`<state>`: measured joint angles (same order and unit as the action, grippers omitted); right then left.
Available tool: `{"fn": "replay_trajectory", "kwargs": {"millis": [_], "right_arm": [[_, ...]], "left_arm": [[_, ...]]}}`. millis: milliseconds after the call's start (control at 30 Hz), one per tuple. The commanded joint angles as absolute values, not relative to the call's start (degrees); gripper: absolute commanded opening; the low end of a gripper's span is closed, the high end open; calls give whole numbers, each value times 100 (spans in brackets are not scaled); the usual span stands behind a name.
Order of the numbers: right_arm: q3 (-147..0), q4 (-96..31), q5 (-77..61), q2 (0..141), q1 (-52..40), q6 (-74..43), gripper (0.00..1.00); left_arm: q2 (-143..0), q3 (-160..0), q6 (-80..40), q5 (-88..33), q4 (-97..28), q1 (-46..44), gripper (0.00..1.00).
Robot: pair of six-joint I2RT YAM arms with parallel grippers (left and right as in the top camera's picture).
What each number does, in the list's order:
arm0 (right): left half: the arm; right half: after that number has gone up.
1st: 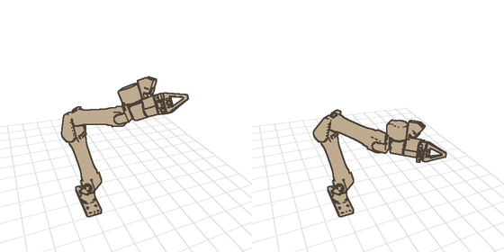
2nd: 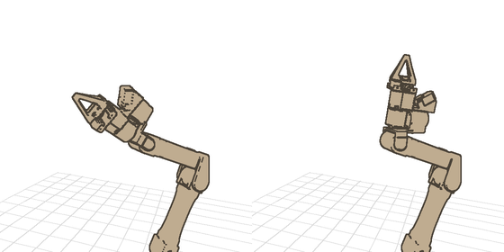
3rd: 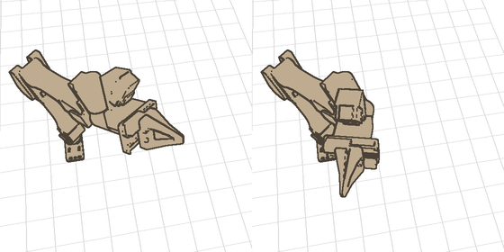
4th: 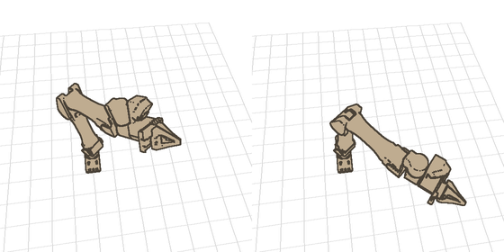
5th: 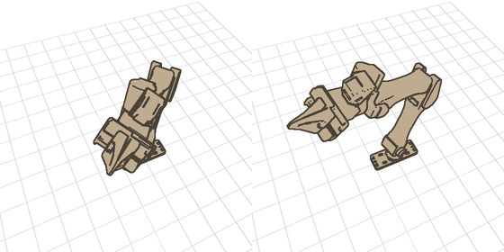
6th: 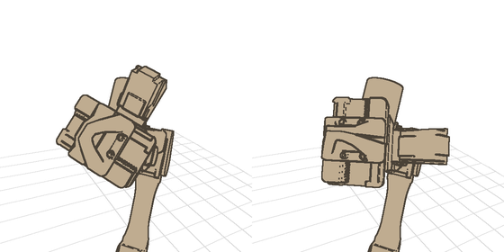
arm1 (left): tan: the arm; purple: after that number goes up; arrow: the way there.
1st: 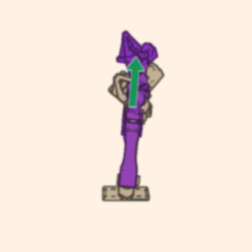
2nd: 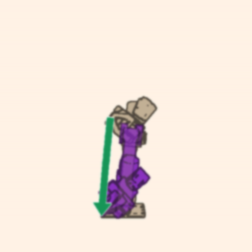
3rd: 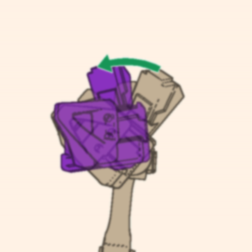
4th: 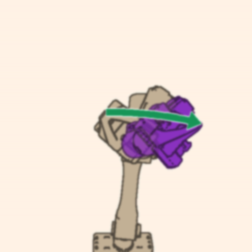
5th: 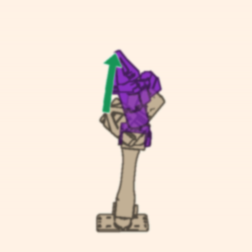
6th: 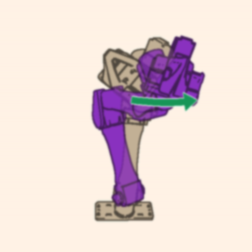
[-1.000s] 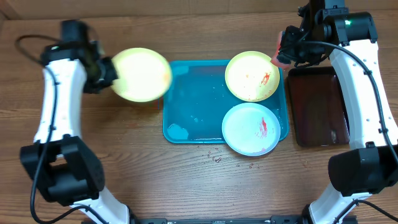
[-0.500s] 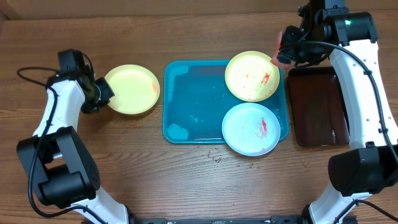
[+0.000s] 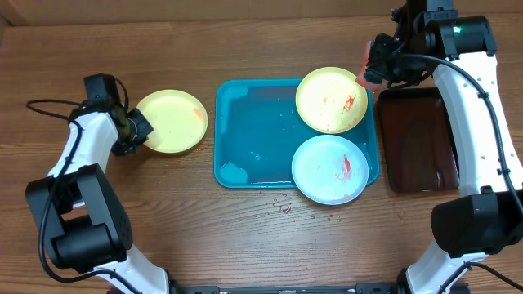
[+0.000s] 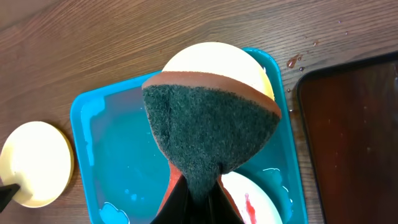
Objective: Clean dirty plates on tray and stack at the side
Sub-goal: 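Lift the yellow plate with the left gripper and set it left of the tray, then move the left gripper to the rim of the upper yellow plate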
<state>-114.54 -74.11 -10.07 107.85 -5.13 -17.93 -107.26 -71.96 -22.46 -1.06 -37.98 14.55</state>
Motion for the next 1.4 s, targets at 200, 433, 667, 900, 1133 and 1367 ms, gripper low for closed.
{"fn": "replay_trajectory", "kwargs": {"millis": [200, 433, 667, 900, 1133, 1367], "right_arm": [[-11526, -7404, -1009, 10737, -508, -1747, 4], [-11524, -7406, -1011, 10737, -508, -1750, 4], [-11491, -7408, -1002, 10737, -517, -1750, 4], [-11469, -7452, -899, 10744, -517, -1747, 4], [-11469, -7474, -902, 10744, -517, -1747, 4], [-11469, -7548, -899, 10744, -517, -1747, 4]], "left_arm": [[-10562, -7212, -1874, 132, -3977, 880, 53], [-10562, -8049, -1728, -36, -4823, 657, 54], [-10562, -8941, -1498, -185, -5369, -314, 60], [-10724, -9037, -1885, -460, -4298, -1533, 63], [-11872, -10189, -2191, -701, -3957, -2285, 64], [-13314, -12138, -2342, -753, -4619, -2622, 63]]}}
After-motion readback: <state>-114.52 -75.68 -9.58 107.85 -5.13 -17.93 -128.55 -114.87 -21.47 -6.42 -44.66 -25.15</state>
